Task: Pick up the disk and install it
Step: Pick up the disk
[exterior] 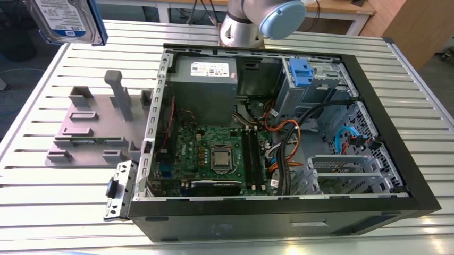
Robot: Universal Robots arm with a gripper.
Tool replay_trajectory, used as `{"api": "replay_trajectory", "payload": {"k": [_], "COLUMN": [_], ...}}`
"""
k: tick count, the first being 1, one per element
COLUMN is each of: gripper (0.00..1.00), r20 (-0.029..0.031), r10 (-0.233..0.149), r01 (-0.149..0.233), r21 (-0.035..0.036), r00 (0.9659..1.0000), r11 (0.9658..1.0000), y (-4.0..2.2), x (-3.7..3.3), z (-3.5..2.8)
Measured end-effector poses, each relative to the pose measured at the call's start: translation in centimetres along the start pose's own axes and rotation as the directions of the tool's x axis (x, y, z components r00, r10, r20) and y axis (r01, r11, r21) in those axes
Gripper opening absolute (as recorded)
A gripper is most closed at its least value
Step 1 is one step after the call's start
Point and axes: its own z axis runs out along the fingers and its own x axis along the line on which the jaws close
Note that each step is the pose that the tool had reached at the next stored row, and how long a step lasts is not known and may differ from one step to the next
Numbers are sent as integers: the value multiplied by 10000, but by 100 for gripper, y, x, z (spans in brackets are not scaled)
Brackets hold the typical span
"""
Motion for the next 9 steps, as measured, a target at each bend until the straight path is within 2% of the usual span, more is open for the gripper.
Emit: {"api": "replay_trajectory", "payload": {"k": [9], "gripper": [36], "r20": [0], "r10": [1], "r01": [-1], "r21": [0], "r00": [10000], "r11": [10000], "y": [-58], "x": [-2], "z": [0]}}
